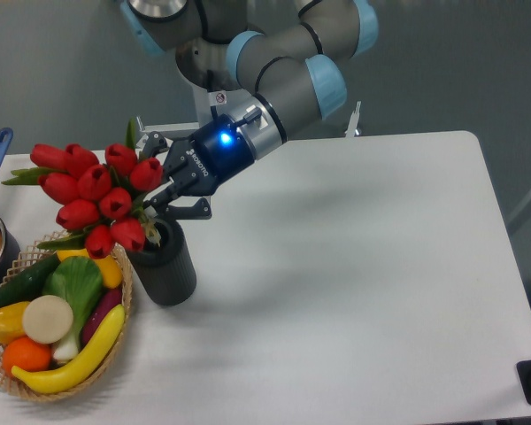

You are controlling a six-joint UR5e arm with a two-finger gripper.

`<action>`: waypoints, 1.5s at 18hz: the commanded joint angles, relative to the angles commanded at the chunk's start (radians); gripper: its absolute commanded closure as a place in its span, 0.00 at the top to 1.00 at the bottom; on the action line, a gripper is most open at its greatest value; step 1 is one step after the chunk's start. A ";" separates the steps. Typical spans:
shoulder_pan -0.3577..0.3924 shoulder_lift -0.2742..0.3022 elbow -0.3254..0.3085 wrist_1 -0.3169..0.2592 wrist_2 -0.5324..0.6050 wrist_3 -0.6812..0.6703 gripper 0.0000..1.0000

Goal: Insert the flowers into the vase
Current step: 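Lower the tulip stems down into the black vase, then open the gripper to release the tulips and pull back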

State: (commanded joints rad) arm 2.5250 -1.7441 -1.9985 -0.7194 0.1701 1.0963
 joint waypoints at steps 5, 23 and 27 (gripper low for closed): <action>0.000 -0.005 -0.046 0.000 0.023 0.080 0.03; 0.032 -0.046 -0.121 0.003 0.091 0.206 0.38; 0.040 -0.043 -0.135 0.005 0.091 0.208 0.87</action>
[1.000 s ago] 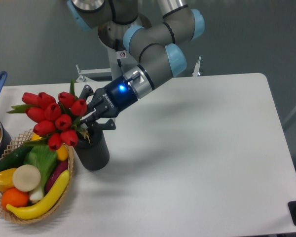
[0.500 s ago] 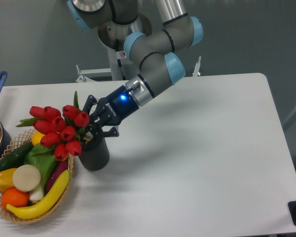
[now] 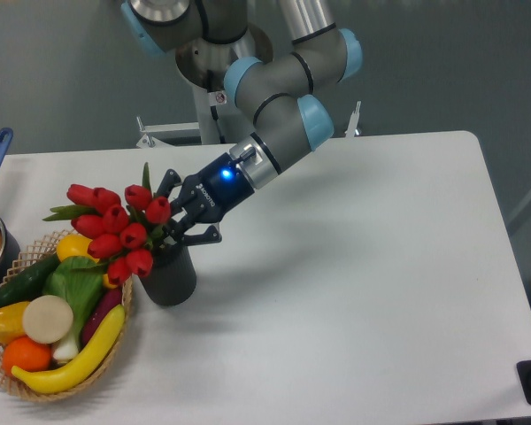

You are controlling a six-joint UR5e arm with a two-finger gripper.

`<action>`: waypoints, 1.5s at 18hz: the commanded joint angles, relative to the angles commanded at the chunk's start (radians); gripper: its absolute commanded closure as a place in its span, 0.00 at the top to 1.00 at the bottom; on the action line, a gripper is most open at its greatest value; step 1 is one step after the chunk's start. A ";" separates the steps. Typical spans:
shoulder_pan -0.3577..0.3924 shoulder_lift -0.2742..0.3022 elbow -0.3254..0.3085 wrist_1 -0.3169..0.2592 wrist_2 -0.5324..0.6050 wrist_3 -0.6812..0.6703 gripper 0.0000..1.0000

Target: Insert the flowers into the vase

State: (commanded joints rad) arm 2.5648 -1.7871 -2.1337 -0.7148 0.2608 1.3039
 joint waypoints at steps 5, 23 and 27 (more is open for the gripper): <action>0.029 0.020 -0.028 -0.002 -0.002 0.003 1.00; 0.342 0.190 0.017 -0.006 0.006 -0.003 1.00; 0.351 0.190 0.084 -0.009 0.212 -0.009 1.00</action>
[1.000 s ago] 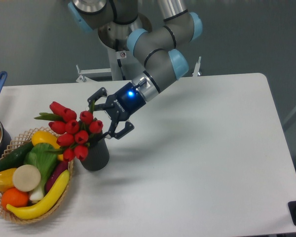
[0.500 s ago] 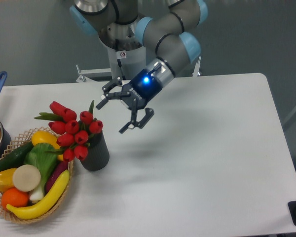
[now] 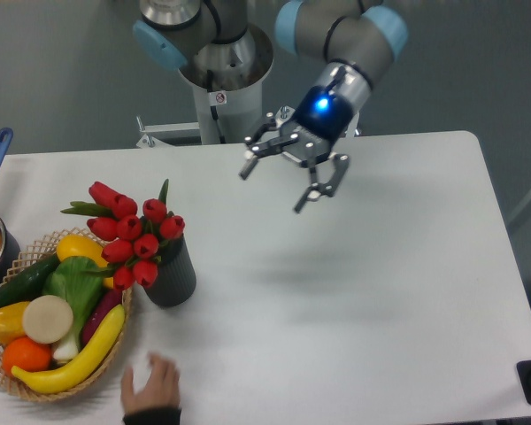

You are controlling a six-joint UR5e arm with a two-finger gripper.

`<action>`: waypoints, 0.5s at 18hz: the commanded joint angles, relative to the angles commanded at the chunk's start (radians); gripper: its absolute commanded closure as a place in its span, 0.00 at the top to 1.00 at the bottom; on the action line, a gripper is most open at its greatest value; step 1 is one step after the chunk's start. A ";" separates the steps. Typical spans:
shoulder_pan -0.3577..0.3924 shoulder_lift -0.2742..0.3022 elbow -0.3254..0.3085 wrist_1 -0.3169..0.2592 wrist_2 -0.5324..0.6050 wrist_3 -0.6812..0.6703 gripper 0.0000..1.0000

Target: Insert the flowers into the vase

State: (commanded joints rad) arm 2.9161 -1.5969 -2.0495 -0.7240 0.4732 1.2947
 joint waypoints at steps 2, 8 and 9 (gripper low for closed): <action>-0.002 -0.003 0.026 0.000 0.129 0.005 1.00; -0.011 -0.132 0.150 -0.011 0.485 0.009 1.00; -0.014 -0.156 0.166 -0.009 0.520 0.011 1.00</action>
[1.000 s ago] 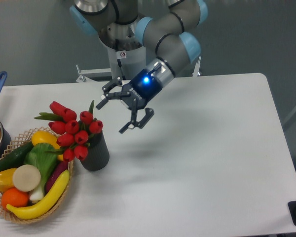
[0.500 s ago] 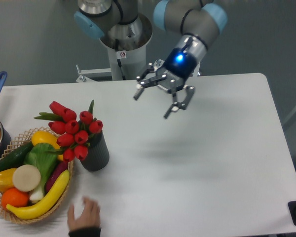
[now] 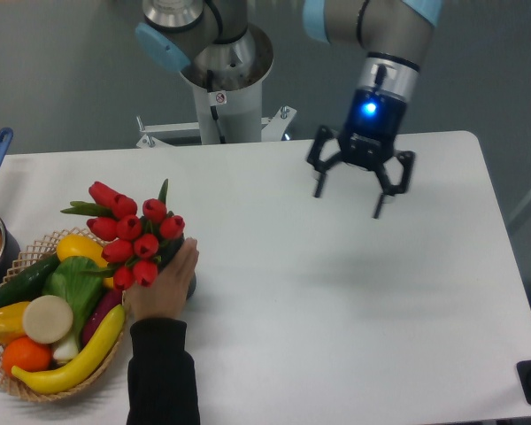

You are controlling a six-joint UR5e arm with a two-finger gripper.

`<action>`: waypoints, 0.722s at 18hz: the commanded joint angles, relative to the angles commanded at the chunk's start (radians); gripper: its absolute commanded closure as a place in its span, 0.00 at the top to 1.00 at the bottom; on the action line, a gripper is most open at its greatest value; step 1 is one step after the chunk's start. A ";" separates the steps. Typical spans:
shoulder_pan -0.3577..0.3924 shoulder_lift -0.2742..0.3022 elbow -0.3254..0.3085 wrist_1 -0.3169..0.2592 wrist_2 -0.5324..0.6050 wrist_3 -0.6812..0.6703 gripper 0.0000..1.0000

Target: Insert the flowers into the vase

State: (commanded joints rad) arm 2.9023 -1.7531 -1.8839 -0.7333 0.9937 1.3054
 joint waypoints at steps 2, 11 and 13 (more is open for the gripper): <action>-0.009 -0.049 0.060 -0.005 0.051 0.000 1.00; -0.101 -0.192 0.330 -0.250 0.356 0.002 1.00; -0.135 -0.215 0.388 -0.336 0.413 0.002 1.00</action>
State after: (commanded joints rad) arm 2.7675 -1.9680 -1.4959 -1.0688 1.4064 1.3070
